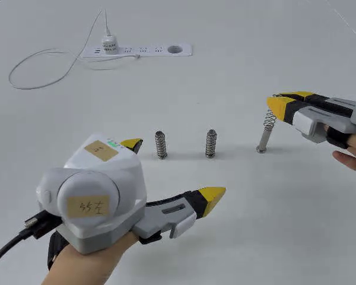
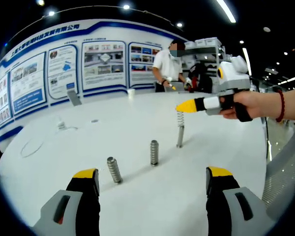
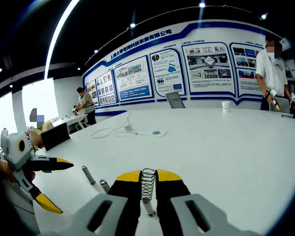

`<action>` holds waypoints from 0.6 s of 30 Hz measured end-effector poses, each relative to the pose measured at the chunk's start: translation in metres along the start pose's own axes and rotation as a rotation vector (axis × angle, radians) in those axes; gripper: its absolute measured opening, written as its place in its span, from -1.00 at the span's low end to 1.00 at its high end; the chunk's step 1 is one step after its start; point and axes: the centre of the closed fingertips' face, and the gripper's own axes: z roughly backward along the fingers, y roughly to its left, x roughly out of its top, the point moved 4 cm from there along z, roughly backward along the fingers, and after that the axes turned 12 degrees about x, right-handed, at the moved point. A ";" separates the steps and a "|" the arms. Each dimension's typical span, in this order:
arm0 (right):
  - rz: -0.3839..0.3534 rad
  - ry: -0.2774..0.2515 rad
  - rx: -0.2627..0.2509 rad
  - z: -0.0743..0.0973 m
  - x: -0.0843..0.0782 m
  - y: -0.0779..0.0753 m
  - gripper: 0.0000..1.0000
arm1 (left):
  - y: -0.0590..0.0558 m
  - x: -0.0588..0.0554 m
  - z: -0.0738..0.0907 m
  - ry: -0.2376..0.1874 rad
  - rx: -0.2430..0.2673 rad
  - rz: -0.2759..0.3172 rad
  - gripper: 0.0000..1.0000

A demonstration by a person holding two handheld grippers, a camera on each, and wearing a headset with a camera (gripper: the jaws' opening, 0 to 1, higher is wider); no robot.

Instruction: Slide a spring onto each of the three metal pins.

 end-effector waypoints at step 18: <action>0.094 0.033 -0.011 0.000 -0.008 0.008 -0.77 | 0.001 -0.001 -0.001 0.006 0.006 -0.010 0.82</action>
